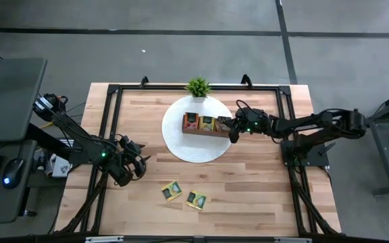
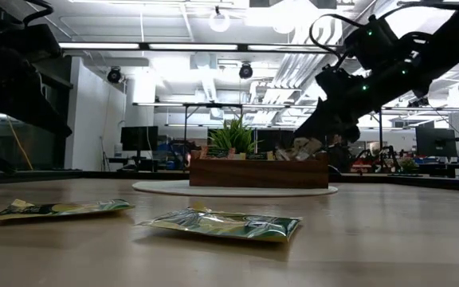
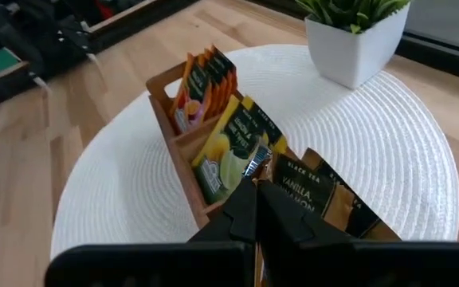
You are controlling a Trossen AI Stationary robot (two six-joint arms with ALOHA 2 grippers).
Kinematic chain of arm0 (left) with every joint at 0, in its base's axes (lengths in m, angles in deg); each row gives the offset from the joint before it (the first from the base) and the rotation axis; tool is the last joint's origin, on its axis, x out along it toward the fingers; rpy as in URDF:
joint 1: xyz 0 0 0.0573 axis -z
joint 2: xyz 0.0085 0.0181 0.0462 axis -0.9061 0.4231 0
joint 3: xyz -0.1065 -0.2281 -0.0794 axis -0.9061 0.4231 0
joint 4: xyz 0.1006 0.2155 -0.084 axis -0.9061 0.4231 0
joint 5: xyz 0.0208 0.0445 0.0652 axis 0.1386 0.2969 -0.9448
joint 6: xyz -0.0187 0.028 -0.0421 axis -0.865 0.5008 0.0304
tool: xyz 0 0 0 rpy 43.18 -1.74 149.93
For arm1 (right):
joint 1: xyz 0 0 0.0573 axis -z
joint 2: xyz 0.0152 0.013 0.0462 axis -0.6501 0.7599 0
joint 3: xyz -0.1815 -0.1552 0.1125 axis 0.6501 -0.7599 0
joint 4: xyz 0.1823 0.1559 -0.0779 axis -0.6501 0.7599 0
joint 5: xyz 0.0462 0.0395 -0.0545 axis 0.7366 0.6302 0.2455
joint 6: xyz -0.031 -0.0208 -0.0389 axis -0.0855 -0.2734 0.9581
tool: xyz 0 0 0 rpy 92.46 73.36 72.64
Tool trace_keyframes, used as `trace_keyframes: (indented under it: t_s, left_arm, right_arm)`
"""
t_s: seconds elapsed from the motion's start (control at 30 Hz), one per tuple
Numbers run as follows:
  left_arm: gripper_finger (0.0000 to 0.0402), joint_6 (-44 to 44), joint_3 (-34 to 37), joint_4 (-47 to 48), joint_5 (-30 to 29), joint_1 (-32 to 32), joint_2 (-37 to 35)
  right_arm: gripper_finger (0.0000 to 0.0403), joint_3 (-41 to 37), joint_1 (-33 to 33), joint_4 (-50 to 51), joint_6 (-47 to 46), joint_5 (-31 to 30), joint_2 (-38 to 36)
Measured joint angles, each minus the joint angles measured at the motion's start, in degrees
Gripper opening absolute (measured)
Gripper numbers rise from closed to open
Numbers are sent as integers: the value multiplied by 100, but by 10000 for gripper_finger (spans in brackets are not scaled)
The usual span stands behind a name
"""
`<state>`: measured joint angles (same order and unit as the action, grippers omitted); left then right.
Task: Pick & Place Tea
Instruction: Put the brown tea bag into the right section of the wooden organizer
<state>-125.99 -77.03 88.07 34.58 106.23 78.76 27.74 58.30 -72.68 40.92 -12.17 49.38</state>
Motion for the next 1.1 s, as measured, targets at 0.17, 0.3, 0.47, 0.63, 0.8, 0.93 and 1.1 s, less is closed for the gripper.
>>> trace_keyframes:
  t_s: [0.17, 0.3, 0.47, 0.63, 0.8, 0.93, 1.1]
  left_arm:
    - [263, -2, 0, 0, 2, 0, 0]
    - [263, -2, 0, 0, 4, 0, 0]
    - [263, -2, 0, 0, 33, 0, 0]
    - [263, 11, 0, 0, 134, 0, 0]
    - [263, 28, 0, 2, 153, 0, 0]
    - [263, 28, 0, 2, 153, 0, 0]
    - [263, 31, 0, 15, 151, 0, 0]
  right_arm:
    - [0, 2, 0, -225, 0, -120, 227]
    - [0, 2, -2, -257, 0, -120, 375]
    - [1, 4, -2, -262, 0, -93, 492]
    - [1, 4, 0, -260, 353, -243, 496]
    - [18, 4, 0, -262, 752, -245, 496]
    - [56, 4, 0, -298, 767, -267, 496]
    - [102, 7, -2, -489, 822, -298, 496]
